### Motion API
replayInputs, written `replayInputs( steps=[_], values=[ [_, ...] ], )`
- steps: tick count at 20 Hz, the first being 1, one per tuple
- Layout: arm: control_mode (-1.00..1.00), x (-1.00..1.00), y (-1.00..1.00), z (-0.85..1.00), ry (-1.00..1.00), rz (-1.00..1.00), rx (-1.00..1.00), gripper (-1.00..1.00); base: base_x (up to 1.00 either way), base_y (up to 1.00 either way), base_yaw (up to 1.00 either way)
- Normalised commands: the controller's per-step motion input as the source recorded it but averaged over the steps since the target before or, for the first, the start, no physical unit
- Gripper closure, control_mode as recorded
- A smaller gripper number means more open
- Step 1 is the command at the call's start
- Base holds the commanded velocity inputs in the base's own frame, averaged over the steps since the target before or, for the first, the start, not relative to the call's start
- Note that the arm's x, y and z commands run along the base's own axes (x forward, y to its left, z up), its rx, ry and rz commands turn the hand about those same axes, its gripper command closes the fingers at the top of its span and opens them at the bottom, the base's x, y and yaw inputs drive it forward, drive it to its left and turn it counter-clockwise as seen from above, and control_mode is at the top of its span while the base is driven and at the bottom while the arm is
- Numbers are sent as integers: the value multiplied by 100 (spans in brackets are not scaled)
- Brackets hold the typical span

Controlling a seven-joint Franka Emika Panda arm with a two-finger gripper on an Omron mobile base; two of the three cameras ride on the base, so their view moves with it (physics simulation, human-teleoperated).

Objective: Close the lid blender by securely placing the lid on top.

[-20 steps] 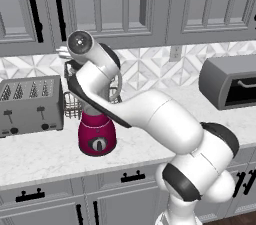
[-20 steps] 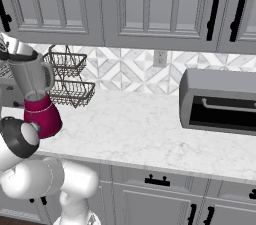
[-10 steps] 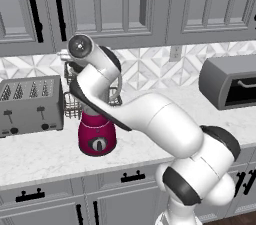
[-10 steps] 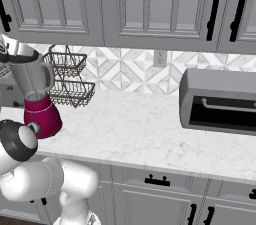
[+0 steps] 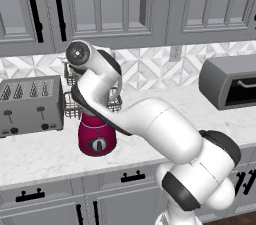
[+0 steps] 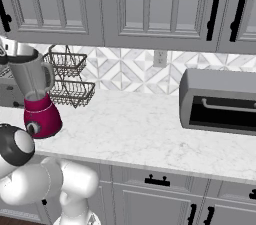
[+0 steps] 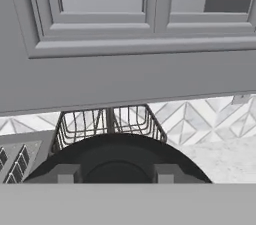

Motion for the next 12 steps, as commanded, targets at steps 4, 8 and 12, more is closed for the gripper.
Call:
replayInputs(
  steps=[4,8,12],
  values=[
    [-100,0,-32,-30,-3,0,-2,100,0,0,0],
    [-100,0,-29,-35,0,0,0,100,0,0,0],
    [-100,0,-31,-37,0,0,0,100,0,0,0]
  ],
)
